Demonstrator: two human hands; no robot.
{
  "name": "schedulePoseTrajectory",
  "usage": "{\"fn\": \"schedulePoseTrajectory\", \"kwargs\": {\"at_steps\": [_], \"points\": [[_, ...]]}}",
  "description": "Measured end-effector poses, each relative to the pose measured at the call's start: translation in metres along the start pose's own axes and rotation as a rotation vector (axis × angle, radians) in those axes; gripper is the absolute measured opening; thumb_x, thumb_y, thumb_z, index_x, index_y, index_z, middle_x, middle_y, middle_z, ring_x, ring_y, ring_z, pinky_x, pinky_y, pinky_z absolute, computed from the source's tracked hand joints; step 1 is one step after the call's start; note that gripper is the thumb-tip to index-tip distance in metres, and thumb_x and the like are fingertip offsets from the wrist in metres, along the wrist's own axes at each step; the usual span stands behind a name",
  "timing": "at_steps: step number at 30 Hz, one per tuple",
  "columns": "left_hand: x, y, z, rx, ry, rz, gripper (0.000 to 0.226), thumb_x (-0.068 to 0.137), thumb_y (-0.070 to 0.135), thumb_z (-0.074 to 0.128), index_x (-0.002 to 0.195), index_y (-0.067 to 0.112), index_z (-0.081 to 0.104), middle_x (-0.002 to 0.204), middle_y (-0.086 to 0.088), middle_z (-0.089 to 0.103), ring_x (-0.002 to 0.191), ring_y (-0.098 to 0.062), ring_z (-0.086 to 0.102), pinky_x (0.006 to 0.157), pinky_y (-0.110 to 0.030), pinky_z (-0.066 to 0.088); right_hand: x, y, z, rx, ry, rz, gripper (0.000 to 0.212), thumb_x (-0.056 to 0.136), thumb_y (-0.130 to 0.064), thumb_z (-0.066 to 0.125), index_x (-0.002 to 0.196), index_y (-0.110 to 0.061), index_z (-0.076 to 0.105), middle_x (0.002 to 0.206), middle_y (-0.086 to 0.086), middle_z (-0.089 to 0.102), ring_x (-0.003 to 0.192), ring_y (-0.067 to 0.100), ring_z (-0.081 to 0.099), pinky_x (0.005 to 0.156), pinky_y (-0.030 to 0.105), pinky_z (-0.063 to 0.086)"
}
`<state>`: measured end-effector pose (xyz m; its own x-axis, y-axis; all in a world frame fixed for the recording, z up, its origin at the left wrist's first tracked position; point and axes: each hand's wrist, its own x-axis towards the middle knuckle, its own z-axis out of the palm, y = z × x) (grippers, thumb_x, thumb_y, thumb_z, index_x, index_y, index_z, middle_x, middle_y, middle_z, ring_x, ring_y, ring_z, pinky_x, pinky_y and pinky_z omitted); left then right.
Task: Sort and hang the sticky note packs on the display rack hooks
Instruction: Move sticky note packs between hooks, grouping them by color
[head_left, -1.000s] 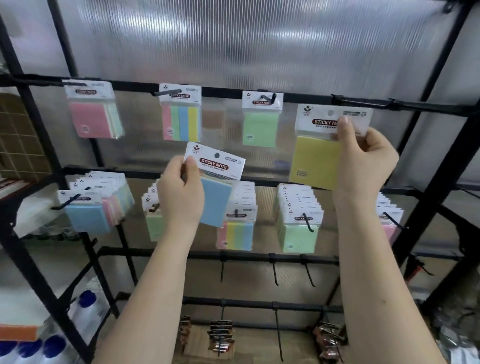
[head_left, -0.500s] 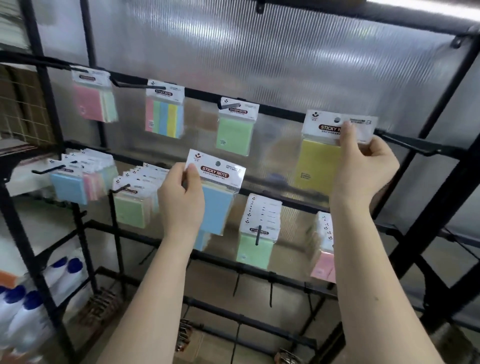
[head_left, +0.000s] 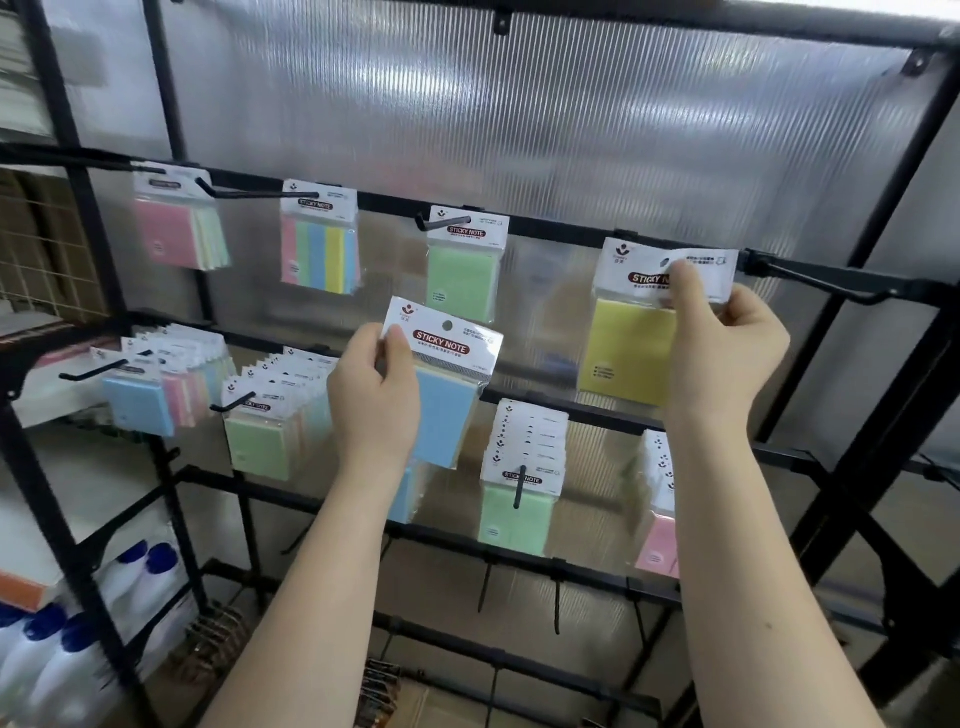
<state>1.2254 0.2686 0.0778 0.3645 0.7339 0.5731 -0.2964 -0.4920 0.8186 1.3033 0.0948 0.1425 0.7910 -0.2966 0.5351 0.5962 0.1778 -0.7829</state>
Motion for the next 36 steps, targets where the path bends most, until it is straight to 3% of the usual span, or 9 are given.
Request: {"fn": "schedulePoseTrajectory", "kwargs": {"at_steps": [5,8,13,18,23,28,32,36], "points": [[0.008,0.001,0.004,-0.008,-0.033,0.014,0.038,0.1,0.017,0.042,0.063,0.013,0.033,0.051,0.009,0.035,0.048,0.0,0.037,0.047,-0.012,0.03,0.005,0.004,0.004,0.028,0.027,0.001,0.031,0.084,-0.023,0.069,0.058,-0.017,0.054,0.045,-0.016,0.041,0.049,0.001,0.034,0.049,0.015,0.03],[0.015,-0.004,0.005,-0.011,-0.041,0.028,0.035,0.1,0.019,0.042,0.067,0.005,0.039,0.055,0.008,0.037,0.05,-0.003,0.035,0.047,-0.015,0.029,0.002,-0.001,0.003,0.081,0.037,-0.031,0.032,0.086,-0.02,0.068,0.057,-0.019,0.052,0.042,-0.017,0.041,0.047,-0.001,0.033,0.049,0.013,0.031],[0.024,-0.01,0.007,-0.024,-0.054,0.055,0.036,0.1,0.022,0.041,0.078,-0.006,0.046,0.068,-0.015,0.05,0.057,-0.008,0.034,0.051,-0.02,0.027,-0.003,-0.004,0.006,0.087,0.023,-0.083,0.032,0.085,-0.015,0.067,0.057,-0.017,0.052,0.043,-0.019,0.042,0.047,-0.003,0.035,0.05,0.011,0.031],[0.027,-0.012,0.013,-0.023,-0.069,0.064,0.035,0.1,0.02,0.042,0.075,-0.004,0.046,0.06,0.004,0.046,0.051,-0.002,0.038,0.048,-0.015,0.03,0.001,-0.004,0.009,0.058,0.073,-0.069,0.039,0.084,-0.013,0.067,0.052,-0.018,0.045,0.039,-0.017,0.037,0.043,0.0,0.03,0.046,0.012,0.027],[0.026,-0.008,0.018,-0.02,-0.094,0.055,0.036,0.1,0.019,0.042,0.064,0.012,0.039,0.053,0.01,0.042,0.049,0.004,0.043,0.045,-0.01,0.03,0.006,0.004,0.008,-0.013,0.06,-0.037,0.034,0.081,-0.018,0.068,0.053,-0.018,0.048,0.042,-0.015,0.038,0.047,0.003,0.029,0.047,0.017,0.027],[0.029,-0.006,0.025,-0.058,-0.114,0.063,0.031,0.1,0.017,0.041,0.072,0.003,0.046,0.06,0.01,0.047,0.051,0.005,0.045,0.047,-0.009,0.033,0.028,0.026,0.019,-0.073,0.032,0.009,0.03,0.086,-0.023,0.067,0.059,-0.018,0.055,0.042,-0.017,0.041,0.043,-0.001,0.03,0.045,0.013,0.027],[0.03,-0.009,0.028,-0.071,-0.117,0.074,0.033,0.1,0.018,0.042,0.077,-0.004,0.049,0.062,0.009,0.048,0.052,0.004,0.044,0.047,-0.01,0.032,0.059,0.051,0.03,-0.186,0.0,0.099,0.028,0.087,-0.023,0.066,0.061,-0.02,0.057,0.055,-0.012,0.05,0.04,-0.004,0.036,0.042,0.011,0.028],[0.031,-0.007,0.03,-0.07,-0.118,0.073,0.032,0.1,0.019,0.042,0.076,-0.001,0.05,0.062,0.01,0.049,0.053,0.006,0.046,0.048,-0.01,0.033,0.089,0.071,0.041,-0.29,-0.014,0.167,0.031,0.086,-0.023,0.065,0.059,-0.016,0.053,0.058,-0.005,0.046,0.056,0.007,0.038,0.054,0.023,0.033]]}}
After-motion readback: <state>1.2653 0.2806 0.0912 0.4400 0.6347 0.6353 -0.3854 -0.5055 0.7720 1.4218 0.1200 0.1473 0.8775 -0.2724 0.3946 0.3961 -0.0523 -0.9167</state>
